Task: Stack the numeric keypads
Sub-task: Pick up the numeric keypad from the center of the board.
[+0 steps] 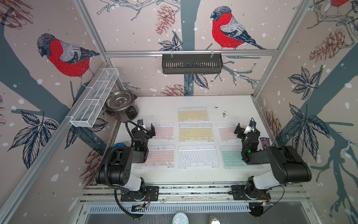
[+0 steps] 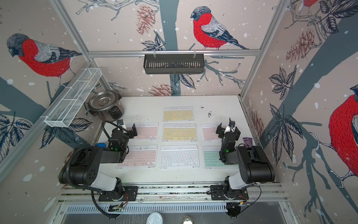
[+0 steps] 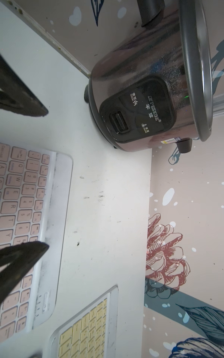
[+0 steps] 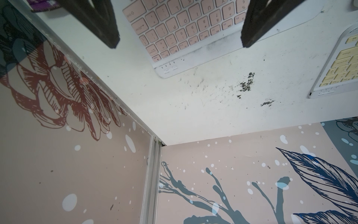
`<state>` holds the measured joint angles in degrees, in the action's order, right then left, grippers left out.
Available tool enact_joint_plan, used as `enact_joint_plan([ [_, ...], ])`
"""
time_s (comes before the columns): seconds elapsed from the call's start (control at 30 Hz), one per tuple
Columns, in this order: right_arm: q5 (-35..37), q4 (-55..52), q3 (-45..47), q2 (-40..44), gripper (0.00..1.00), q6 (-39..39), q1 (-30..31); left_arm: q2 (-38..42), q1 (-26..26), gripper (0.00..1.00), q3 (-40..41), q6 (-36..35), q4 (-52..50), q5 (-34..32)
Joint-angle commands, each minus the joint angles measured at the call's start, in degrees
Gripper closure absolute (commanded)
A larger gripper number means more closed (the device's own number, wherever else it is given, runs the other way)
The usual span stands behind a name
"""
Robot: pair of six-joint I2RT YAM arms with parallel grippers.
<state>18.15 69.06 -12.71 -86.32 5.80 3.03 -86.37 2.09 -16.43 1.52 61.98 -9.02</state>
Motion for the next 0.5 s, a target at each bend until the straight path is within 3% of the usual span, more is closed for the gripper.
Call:
enact_joint_plan([
  [0.0, -0.22, 0.93, -0.43, -0.05, 0.0, -0.15, -0.04, 0.15, -0.05, 0.01, -0.36, 0.14, 1.05, 0.67],
  [0.13, -0.22, 0.98, -0.3, 0.02, 0.0, -0.17, -0.04, 0.33, -0.11, 0.02, -0.54, 0.1, 0.56, 1.1],
  [0.2, 0.02, 1.64, -0.06, 0.31, 0.0, -0.47, 0.11, 0.65, -0.07, 0.16, -0.45, 0.3, 0.57, 0.63],
  [0.27, 2.94, 1.39, -0.29, 2.77, 0.0, -3.11, 2.39, 3.04, -0.01, 0.23, -0.52, -1.28, -0.48, 1.48],
  [0.3, 6.01, -3.05, -1.98, 5.5, 0.0, -4.88, 4.7, 5.73, 0.65, 0.32, -1.45, -2.14, -3.35, -0.14],
  [0.37, 12.46, -18.82, -8.63, 9.18, 0.0, -4.84, 9.05, 11.6, 3.09, 0.32, -7.0, 0.48, -18.69, -5.33],
  [0.47, 13.27, -34.31, -17.37, 10.18, 0.0, 0.08, 13.44, 15.38, 4.69, 0.34, -13.48, 9.08, -31.66, -5.11],
])
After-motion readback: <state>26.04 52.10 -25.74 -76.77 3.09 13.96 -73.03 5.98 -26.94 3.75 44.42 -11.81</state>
